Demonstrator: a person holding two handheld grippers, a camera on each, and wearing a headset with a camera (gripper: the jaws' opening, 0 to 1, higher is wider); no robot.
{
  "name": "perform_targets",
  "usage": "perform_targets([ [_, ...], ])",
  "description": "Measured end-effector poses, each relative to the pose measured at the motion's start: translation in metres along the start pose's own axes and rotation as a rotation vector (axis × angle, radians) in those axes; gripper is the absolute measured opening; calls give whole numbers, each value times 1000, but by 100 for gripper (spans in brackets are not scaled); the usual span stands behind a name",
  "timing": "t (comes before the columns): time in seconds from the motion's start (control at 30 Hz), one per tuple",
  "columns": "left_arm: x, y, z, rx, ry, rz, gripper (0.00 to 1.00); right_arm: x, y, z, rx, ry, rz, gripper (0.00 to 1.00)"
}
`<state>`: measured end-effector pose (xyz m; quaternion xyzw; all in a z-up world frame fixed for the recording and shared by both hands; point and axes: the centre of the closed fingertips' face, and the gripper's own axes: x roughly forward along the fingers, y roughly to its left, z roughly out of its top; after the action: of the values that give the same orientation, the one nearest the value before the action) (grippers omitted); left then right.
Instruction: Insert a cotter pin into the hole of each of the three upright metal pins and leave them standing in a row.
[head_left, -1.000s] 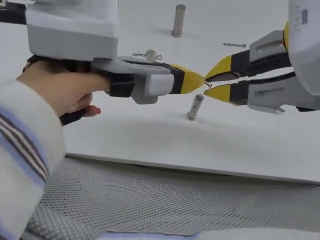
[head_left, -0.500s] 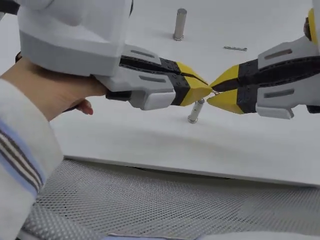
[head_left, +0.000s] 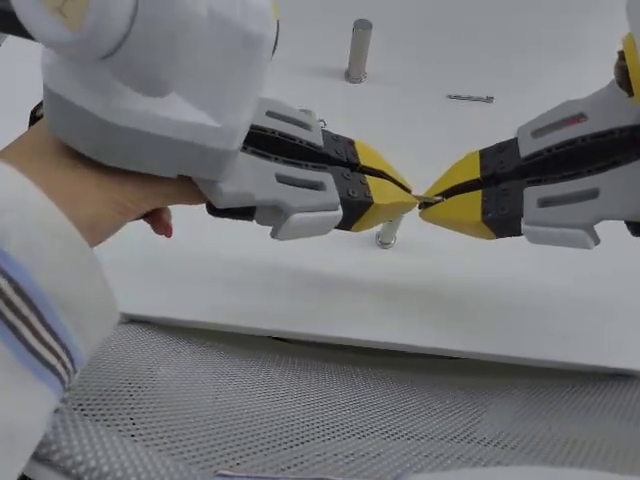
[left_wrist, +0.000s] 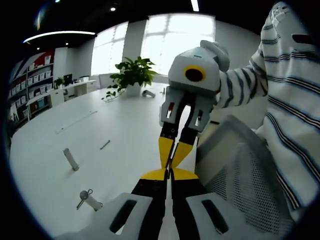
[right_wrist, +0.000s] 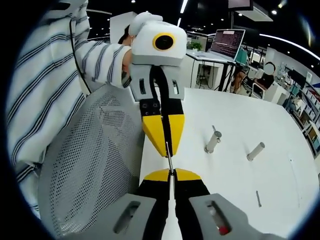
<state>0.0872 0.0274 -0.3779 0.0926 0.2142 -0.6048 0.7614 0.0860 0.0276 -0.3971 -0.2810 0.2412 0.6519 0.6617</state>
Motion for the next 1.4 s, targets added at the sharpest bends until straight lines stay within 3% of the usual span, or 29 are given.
perform_targets([
  [0.13, 2, -2, -4, 23, 17, -24, 0, -1, 3, -1, 0, 1, 14, 0],
  [0.27, 4, -5, -11, 103, 41, -57, 0, -1, 4, -4, 2, 7, 19, 0],
  [0.37, 6, -2, -16, 58, 55, -56, 0, -1, 6, -6, 4, 18, 22, 0],
  [0.53, 9, 3, -21, 34, 71, -23, 19, -3, 0, -9, 20, 25, 3, 0],
  [0.7, 10, 10, -27, -9, 88, 6, 17, -5, -7, -20, 54, 61, -32, 0],
  [0.97, 18, 30, -34, -15, 126, 56, 20, 0, -22, -58, 103, 153, -72, 0],
  [1.13, 27, 31, -34, -7, 136, 57, 19, 3, -23, -65, 123, 168, -71, 0],
  [1.23, 30, 33, -35, -46, 134, 43, 19, 6, -23, -65, 125, 167, -63, 0],
  [1.4, 35, 38, -37, -34, 142, 51, 17, 10, -25, -65, 131, 165, -60, 0],
])
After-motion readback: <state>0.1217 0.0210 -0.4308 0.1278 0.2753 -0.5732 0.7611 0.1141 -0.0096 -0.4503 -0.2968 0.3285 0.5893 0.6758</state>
